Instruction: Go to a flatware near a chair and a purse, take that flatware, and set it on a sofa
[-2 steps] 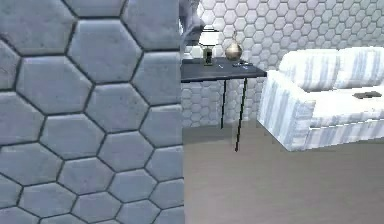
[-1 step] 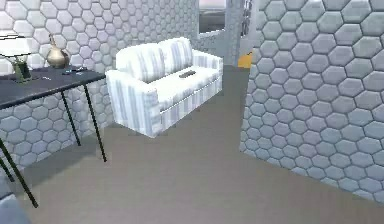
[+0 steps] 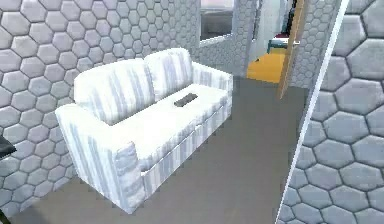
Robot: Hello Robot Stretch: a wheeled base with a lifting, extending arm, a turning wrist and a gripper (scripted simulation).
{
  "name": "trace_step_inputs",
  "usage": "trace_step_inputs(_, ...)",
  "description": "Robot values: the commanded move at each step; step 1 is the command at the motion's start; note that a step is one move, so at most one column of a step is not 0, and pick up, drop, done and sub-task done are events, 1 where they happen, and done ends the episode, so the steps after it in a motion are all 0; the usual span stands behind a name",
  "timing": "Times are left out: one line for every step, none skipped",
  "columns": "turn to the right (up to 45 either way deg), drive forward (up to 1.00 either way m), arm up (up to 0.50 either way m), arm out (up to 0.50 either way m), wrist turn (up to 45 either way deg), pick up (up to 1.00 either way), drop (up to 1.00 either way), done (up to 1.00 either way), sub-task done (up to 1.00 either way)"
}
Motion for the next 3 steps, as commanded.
trace_step_inputs(0.0, 1.0, 0.0, 0.0, 0.0, 0.0, 0.0, 0.0, 0.0)
trace_step_inputs(12.0, 0.0, 0.0, 0.0, 0.0, 0.0, 0.0, 0.0, 0.0)
trace_step_inputs(0.0, 0.05, 0.0, 0.0, 0.0, 0.0, 0.0, 0.0, 0.0)
